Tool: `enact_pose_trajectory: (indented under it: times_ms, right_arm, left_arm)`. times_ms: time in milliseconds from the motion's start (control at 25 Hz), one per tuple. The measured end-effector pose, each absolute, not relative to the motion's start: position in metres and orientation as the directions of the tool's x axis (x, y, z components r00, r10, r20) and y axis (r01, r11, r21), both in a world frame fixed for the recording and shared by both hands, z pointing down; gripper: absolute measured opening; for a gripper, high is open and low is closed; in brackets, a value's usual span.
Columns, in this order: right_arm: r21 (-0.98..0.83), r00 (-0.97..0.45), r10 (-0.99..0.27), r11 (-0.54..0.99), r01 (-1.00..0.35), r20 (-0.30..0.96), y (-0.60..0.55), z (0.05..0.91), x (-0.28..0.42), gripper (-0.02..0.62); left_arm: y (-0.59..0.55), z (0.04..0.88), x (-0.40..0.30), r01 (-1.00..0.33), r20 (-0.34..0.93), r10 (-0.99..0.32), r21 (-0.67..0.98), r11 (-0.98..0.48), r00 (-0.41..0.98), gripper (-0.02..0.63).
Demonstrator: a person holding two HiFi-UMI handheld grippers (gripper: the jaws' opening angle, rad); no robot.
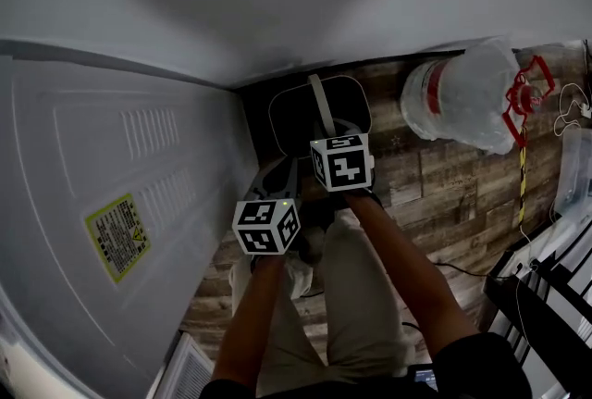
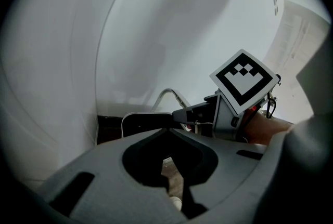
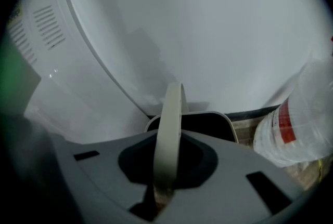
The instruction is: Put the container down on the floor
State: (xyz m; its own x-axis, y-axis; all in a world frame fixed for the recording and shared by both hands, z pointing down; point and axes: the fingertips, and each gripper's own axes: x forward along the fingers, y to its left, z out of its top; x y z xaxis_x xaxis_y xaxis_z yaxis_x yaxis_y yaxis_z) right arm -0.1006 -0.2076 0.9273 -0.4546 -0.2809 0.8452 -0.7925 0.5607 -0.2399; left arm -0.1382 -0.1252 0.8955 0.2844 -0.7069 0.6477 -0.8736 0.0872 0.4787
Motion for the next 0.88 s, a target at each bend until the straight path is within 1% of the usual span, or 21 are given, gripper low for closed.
enact_pose_trajectory:
  times_ms: [520,880]
  right_arm:
    - [-0.256,-0.483,-0.302,0.563,-0.786,0.822,-0.210,0.955,-0.114,0.034]
    - [-0.275,-0.516,-0.323,0.566,-0.777,0.794,-0.218,0.958,-0.124,0.034]
  left_arm:
    - [-0.123,0.928,-0.148,-0.880,0.652,-0.709,0.465,0.095,0.268,0.017]
    - [-0.131,0.939,-0.151,-0.881,0.647,-0.713,0.464,0.088,0.269,0.017]
